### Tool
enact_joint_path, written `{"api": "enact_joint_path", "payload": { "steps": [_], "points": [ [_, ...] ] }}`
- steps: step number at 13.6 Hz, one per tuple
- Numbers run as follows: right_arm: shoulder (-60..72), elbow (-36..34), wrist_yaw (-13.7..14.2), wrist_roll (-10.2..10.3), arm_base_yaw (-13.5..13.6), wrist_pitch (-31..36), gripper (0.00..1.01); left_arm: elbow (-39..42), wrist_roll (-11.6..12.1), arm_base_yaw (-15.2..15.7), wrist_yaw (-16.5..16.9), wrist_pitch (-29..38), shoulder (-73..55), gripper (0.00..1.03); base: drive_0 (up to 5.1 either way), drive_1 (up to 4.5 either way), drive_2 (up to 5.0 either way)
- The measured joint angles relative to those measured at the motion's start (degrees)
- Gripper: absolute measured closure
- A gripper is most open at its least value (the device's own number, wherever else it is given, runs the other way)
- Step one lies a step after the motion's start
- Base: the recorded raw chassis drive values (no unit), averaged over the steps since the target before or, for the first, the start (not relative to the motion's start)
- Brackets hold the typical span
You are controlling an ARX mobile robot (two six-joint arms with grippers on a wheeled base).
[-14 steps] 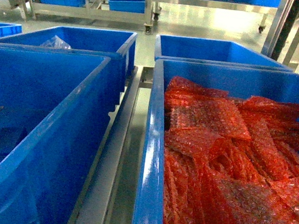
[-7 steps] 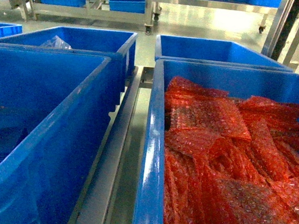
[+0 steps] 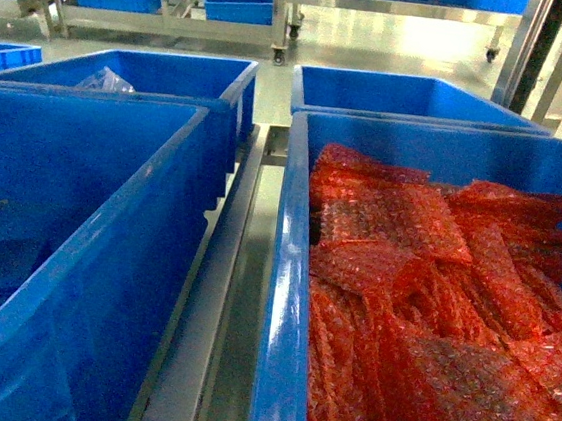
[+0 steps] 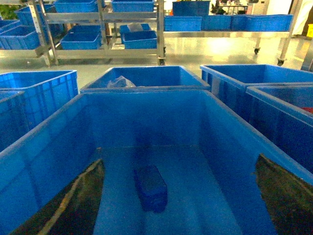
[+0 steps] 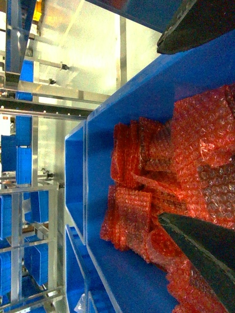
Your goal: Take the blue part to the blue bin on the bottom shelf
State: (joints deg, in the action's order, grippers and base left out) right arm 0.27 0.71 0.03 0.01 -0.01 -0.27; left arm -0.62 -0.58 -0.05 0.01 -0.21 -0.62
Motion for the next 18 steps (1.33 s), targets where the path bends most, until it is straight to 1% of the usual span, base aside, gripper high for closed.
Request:
{"api": "enact_joint_path", "payload": {
  "steps": [1, 2, 18],
  "points": [
    [0.0, 0.0, 0.0, 0.0, 0.0, 0.0, 0.03, 0.0, 0.13, 0.0, -0.02, 0.0, 0.0, 0.03, 0.0, 0.0, 0.0],
    [0.0, 0.0, 0.0, 0.0, 0.0, 0.0, 0.03, 0.0, 0.15, 0.0, 0.0, 0.0, 0.0, 0.05, 0.0, 0.0, 0.0],
    [0.0, 0.0, 0.0, 0.0, 0.0, 0.0, 0.03, -0.02, 0.15, 0.0, -0.02, 0.0, 0.0, 0.05, 0.0, 0.0, 0.0]
  ]
}}
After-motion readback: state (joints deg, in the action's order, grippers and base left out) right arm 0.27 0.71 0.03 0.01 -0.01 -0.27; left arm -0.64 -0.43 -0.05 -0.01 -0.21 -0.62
